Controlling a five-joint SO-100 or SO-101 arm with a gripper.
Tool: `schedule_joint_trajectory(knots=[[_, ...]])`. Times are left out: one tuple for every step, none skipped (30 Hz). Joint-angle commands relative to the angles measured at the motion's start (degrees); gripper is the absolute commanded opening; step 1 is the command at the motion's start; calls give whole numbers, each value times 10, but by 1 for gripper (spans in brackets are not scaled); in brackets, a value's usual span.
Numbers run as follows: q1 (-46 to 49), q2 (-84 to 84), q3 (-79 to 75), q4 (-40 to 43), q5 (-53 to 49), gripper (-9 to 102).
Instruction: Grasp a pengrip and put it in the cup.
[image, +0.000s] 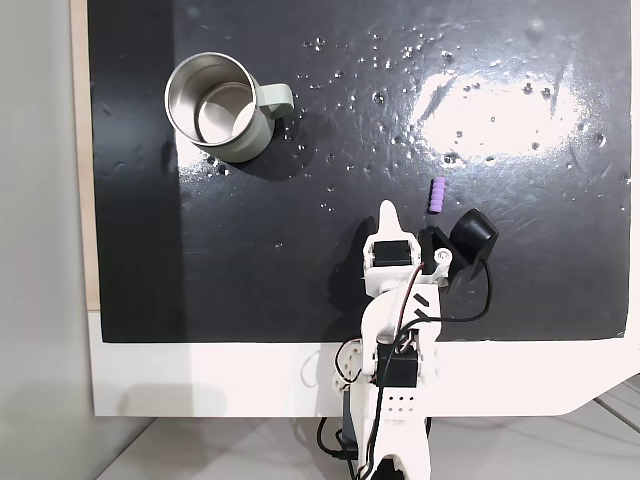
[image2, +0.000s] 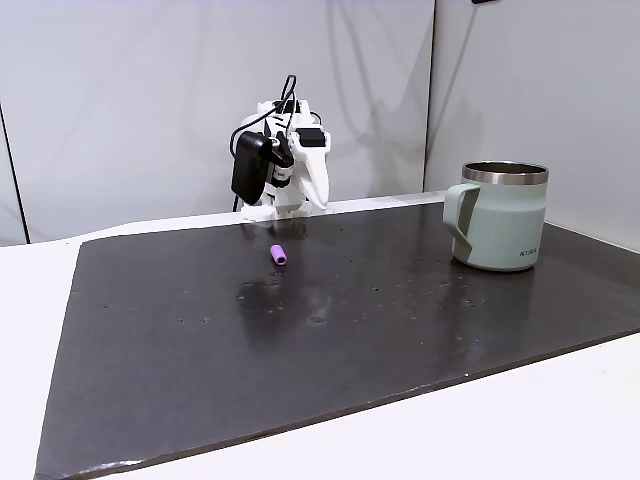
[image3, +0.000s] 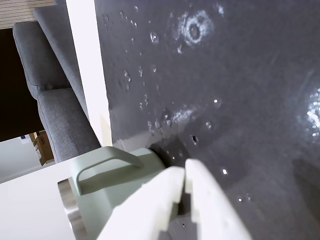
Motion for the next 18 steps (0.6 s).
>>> schedule_joint_trajectory(knots=[[-13,7,-3,4,-5,0],[-12,7,-3,4,-4,0],[-11,7,-3,4,-4,0],[-11,7,-3,4,-3,0],[-11,7,-3,4,-2,0],[-11,7,-3,4,-2,0],[-11,7,-3,4,-2,0],[-11,7,-3,4,-2,0],[-11,7,-3,4,-2,0],[-11,7,-3,4,-2,0],[-11,7,-3,4,-2,0],[-11,7,-3,4,-2,0],[-9,7,-3,4,0,0],[-5,7,-5,11,-1,0],[-2,7,-12,27,-12,0],[6,7,-27,47,-37,0],[12,7,-46,68,-58,0],[18,7,-67,85,-76,0]])
